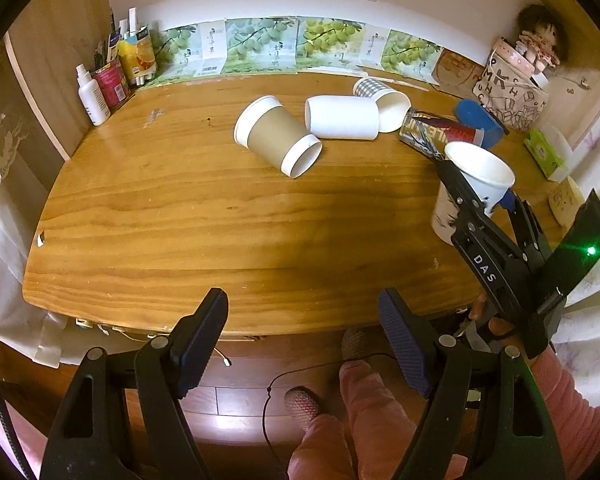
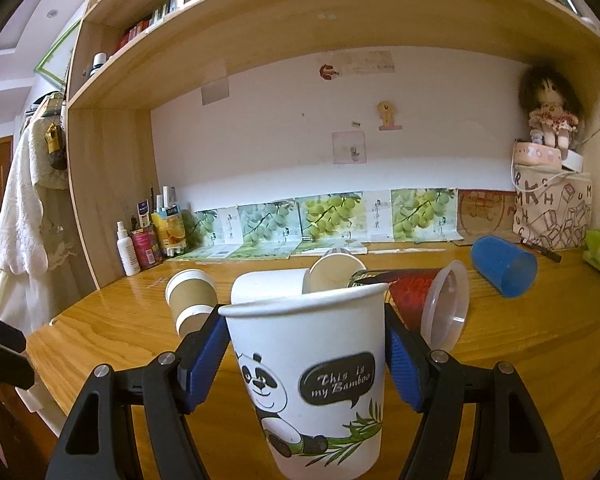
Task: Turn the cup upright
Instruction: 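Lift and carry the panda cup rim-up with the right gripper, then lower the panda cup onto the desk and open the right gripper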
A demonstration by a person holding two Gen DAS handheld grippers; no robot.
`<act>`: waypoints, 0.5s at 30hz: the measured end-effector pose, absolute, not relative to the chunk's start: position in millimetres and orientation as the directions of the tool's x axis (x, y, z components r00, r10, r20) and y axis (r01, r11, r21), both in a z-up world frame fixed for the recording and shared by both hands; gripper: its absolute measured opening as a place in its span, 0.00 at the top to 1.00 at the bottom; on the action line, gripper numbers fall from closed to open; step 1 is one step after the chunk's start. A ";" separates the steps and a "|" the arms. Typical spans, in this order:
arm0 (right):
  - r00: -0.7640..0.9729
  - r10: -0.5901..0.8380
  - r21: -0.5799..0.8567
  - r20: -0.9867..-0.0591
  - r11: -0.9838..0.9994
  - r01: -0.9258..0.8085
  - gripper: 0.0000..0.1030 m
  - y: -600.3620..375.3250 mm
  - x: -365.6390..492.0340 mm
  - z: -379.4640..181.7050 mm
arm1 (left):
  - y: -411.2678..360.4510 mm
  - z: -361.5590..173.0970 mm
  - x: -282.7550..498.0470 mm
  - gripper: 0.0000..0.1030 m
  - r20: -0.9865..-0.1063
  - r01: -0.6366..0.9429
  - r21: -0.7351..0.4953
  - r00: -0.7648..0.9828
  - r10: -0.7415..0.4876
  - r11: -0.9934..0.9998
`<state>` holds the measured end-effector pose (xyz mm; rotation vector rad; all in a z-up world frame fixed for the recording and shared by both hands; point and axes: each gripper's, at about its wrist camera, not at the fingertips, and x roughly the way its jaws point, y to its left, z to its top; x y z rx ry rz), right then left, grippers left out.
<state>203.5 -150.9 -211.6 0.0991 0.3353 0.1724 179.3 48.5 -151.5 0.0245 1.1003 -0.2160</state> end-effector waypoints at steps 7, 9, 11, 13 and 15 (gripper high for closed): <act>0.926 0.176 0.145 -0.334 0.980 -0.134 0.29 -147.4 205.4 -219.3 | 47.9 -153.5 182.0 0.22 -0.888 0.213 -0.085 0.426 -0.171 0.973; 0.923 0.178 0.149 -0.341 0.980 -0.134 0.29 -146.2 205.3 -220.8 | 47.8 -152.7 182.2 0.22 -0.887 0.219 -0.085 0.428 -0.174 0.972; 0.919 0.182 0.148 -0.351 0.979 -0.137 0.29 -143.7 205.2 -221.8 | 47.7 -151.4 182.5 0.22 -0.886 0.225 -0.084 0.429 -0.176 0.971; 0.914 0.183 0.142 -0.362 0.980 -0.140 0.29 -141.0 205.5 -221.9 | 47.5 -149.7 182.4 0.22 -0.884 0.231 -0.085 0.431 -0.180 0.969; 0.908 0.185 0.135 -0.376 0.980 -0.144 0.28 -138.5 206.3 -222.1 | 48.1 -146.0 181.0 0.22 -0.878 0.235 -0.087 0.441 -0.186 0.968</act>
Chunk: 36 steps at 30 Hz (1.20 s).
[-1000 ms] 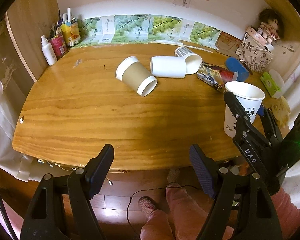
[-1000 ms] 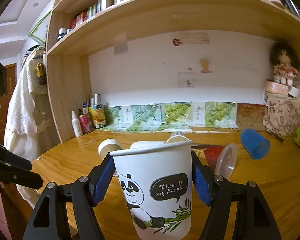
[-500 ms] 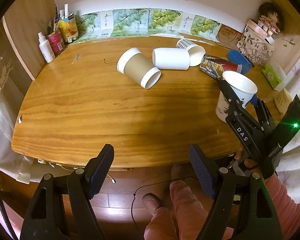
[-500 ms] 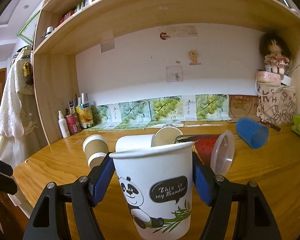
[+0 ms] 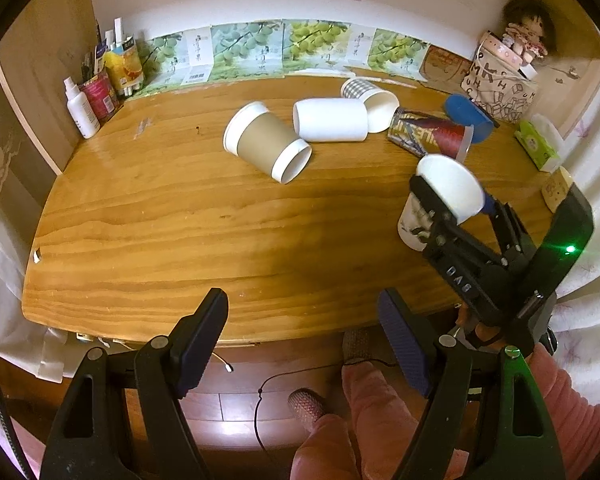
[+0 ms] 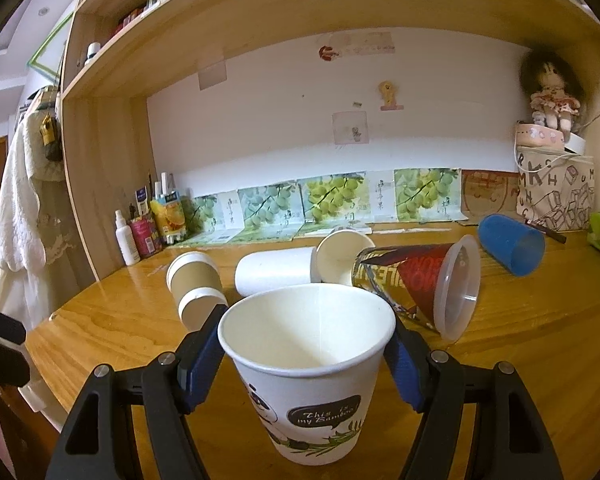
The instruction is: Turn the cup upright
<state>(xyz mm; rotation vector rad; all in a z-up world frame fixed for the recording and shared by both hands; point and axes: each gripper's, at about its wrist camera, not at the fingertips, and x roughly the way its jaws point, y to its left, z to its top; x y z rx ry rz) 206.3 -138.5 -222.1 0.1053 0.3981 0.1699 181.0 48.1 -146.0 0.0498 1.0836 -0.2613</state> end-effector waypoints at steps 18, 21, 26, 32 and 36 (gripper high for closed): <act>0.729 0.154 0.078 -0.666 0.987 -0.138 0.20 -140.6 157.1 -183.2 | 35.9 -97.0 155.0 0.15 -0.820 0.121 -0.160 0.536 -0.200 0.980; 0.703 0.138 0.055 -0.698 0.989 -0.140 0.17 -147.7 142.1 -161.6 | 22.5 -86.3 146.3 0.12 -0.808 0.107 -0.164 0.556 -0.196 0.981; 0.669 0.177 0.101 -0.722 0.983 -0.151 0.17 -167.9 124.9 -128.1 | 8.6 -72.2 129.9 0.03 -0.787 0.054 -0.196 0.587 -0.190 0.979; 0.698 0.196 0.102 -0.688 0.979 -0.175 0.00 -189.0 104.2 -83.5 | -5.7 -54.5 118.0 0.03 -0.767 0.002 -0.181 0.625 -0.143 0.983; 0.720 0.203 0.106 -0.664 0.978 -0.179 0.00 -196.4 92.6 -60.9 | -11.2 -38.3 112.3 0.03 -0.739 -0.024 -0.162 0.665 -0.105 0.986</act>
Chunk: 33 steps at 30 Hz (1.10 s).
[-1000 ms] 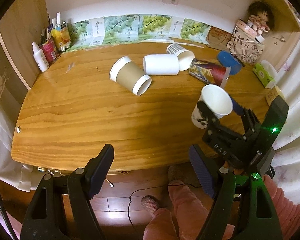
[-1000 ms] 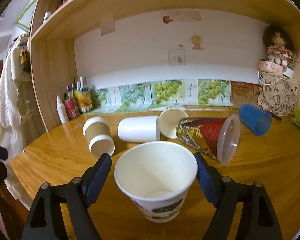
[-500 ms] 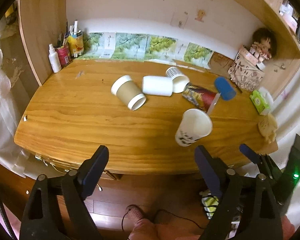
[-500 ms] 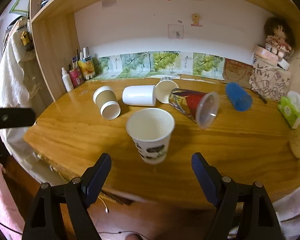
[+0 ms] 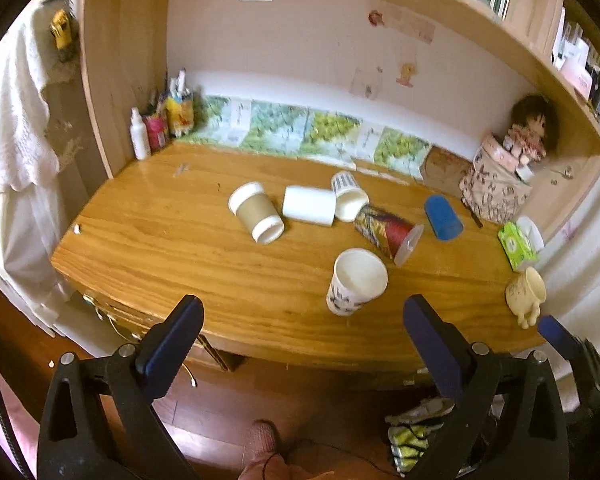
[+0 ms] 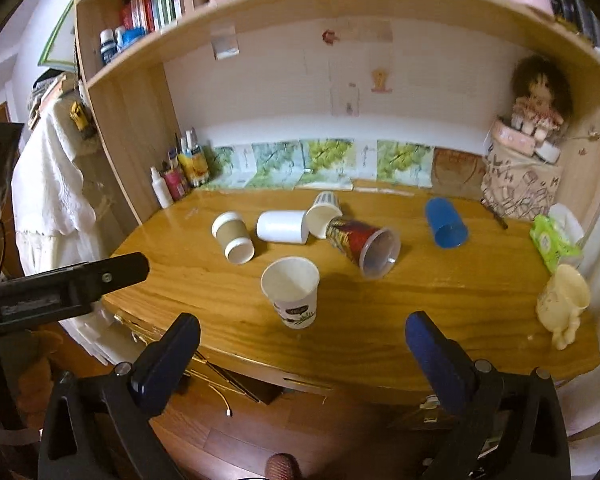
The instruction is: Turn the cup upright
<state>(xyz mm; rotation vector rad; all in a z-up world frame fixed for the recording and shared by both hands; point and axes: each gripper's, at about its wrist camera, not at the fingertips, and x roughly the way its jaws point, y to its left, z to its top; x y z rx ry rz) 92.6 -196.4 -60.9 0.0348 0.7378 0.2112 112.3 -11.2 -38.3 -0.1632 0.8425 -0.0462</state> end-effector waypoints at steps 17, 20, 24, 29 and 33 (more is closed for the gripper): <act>0.828 0.107 0.118 -0.551 0.992 -0.050 0.00 -217.5 41.5 -15.7 | -29.0 -2.5 65.6 0.02 -0.584 -0.059 -0.065 0.812 0.010 0.996; 0.852 0.091 0.111 -0.516 0.993 -0.039 0.00 -216.3 32.9 -12.3 | -29.6 1.5 58.5 0.02 -0.552 -0.065 -0.057 0.834 0.023 0.996; 0.873 0.084 0.098 -0.481 0.994 -0.042 0.00 -213.4 24.7 -8.8 | -36.9 5.6 49.8 0.02 -0.509 -0.059 -0.003 0.859 0.049 0.998; 0.887 0.064 0.089 -0.458 0.996 -0.026 0.00 -213.7 19.7 -6.2 | -35.1 9.3 43.6 0.02 -0.471 -0.064 0.004 0.880 0.058 0.998; 0.892 0.054 0.085 -0.449 0.996 -0.018 0.00 -213.7 18.3 -5.7 | -33.6 12.1 40.7 0.02 -0.445 -0.074 0.008 0.893 0.070 0.997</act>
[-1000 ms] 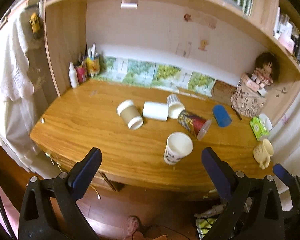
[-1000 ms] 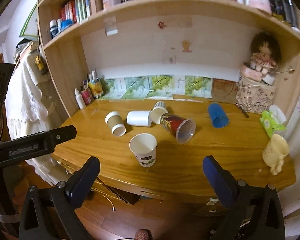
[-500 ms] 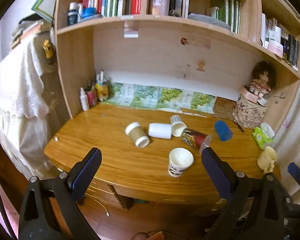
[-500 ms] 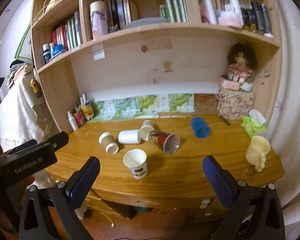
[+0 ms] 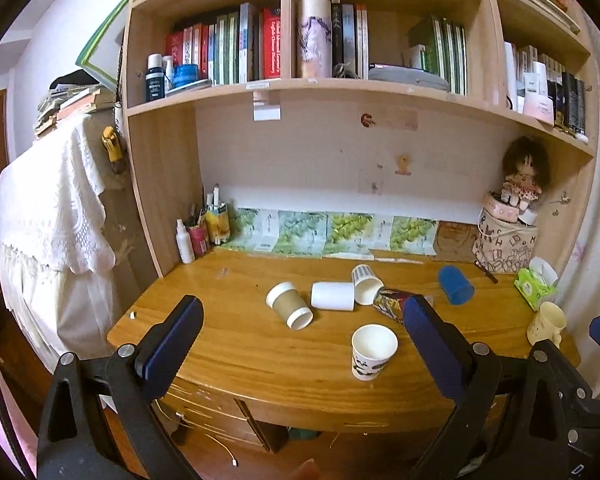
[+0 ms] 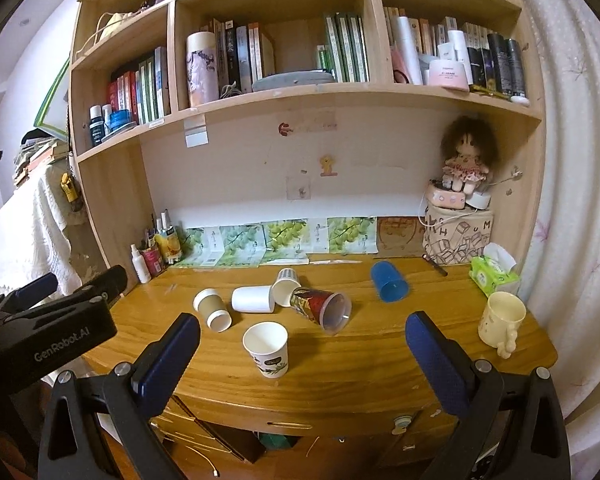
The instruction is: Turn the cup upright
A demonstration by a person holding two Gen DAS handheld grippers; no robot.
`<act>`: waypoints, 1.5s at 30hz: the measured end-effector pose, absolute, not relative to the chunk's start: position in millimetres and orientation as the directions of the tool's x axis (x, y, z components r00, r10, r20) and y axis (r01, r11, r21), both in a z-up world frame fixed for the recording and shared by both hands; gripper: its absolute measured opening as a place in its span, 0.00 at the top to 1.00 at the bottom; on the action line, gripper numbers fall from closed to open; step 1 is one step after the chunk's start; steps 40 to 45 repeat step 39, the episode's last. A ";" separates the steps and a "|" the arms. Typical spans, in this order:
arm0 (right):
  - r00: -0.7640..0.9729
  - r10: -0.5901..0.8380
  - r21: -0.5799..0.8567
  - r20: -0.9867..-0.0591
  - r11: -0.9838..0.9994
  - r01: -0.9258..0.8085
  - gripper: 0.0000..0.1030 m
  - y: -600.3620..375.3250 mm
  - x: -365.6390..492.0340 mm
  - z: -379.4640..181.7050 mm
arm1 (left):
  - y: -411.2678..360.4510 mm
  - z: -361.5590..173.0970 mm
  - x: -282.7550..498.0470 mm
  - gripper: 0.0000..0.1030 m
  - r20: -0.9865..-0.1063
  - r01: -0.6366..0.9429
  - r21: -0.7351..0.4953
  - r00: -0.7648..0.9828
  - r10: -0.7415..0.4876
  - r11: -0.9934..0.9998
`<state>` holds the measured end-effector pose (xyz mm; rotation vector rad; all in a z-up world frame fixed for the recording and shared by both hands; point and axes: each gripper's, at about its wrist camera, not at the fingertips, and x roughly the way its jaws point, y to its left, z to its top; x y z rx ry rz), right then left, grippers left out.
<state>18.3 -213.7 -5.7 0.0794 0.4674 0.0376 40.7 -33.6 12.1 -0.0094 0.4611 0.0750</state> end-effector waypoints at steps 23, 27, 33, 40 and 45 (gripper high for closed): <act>0.873 0.029 0.076 -0.486 0.997 0.009 0.00 -222.0 36.4 -11.4 | -46.3 11.1 56.1 0.00 -0.434 -0.044 0.000 0.900 0.040 0.999; 0.868 0.022 0.077 -0.496 0.997 0.019 0.00 -225.1 43.1 -12.9 | -48.5 9.7 62.2 0.00 -0.438 -0.035 -0.003 0.898 0.030 0.999; 0.863 0.013 0.070 -0.505 0.997 0.025 0.00 -224.6 53.5 -14.3 | -47.3 8.3 71.1 0.00 -0.440 -0.027 -0.011 0.898 0.019 1.000; 0.855 -0.002 0.062 -0.518 0.997 0.040 0.00 -221.0 64.9 -16.4 | -42.3 4.8 83.4 0.00 -0.447 -0.006 -0.022 0.894 -0.005 1.000; 0.855 -0.002 0.062 -0.518 0.997 0.040 0.00 -221.0 64.9 -16.4 | -42.3 4.8 83.4 0.00 -0.447 -0.006 -0.022 0.894 -0.005 1.000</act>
